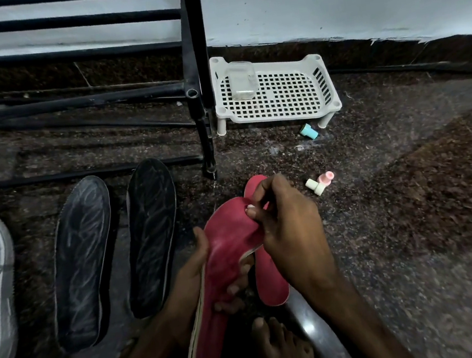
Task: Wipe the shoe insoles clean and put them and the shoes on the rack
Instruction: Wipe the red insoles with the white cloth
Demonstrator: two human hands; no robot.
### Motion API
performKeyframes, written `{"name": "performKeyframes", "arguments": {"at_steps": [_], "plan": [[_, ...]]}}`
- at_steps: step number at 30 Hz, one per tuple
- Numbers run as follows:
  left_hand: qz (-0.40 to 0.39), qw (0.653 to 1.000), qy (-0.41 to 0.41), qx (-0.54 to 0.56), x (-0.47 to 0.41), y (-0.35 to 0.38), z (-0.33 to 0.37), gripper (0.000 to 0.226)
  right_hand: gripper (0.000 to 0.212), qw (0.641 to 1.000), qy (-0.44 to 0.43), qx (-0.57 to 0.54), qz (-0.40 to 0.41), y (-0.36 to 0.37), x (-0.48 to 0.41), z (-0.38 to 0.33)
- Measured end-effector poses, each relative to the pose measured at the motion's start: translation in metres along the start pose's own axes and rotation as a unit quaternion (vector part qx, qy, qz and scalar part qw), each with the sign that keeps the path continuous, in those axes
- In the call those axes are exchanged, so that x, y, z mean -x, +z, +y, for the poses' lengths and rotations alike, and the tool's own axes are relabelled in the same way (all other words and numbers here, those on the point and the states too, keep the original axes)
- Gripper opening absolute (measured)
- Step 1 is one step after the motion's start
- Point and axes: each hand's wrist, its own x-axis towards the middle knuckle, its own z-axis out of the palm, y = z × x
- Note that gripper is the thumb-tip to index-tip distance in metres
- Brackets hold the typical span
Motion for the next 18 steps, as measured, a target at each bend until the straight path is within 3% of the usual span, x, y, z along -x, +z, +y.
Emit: {"name": "performKeyframes", "arguments": {"at_steps": [2, 6, 8, 11, 18], "plan": [[-0.001, 1.0, 0.009, 0.001, 0.0, -0.002, 0.001, 0.082, 0.027, 1.0, -0.027, -0.005, 0.0, -0.009, 0.003, -0.009], [-0.002, 0.999, 0.033, -0.005, 0.004, -0.002, 0.003, 0.082, 0.025, 0.993, -0.085, 0.026, 0.08, -0.022, 0.005, -0.019], [0.053, 0.998, 0.036, -0.015, -0.008, 0.001, 0.003, 0.072, 0.012, 0.991, -0.114, 0.066, 0.027, -0.008, 0.009, -0.02], [0.141, 0.986, 0.06, -0.063, -0.018, 0.004, 0.006, 0.054, 0.016, 0.967, -0.158, 0.198, -0.03, 0.025, 0.018, -0.009], [0.087, 0.993, 0.013, -0.08, -0.004, -0.003, -0.001, 0.072, 0.026, 0.993, -0.007, 0.113, 0.036, 0.026, -0.007, 0.003]]}}
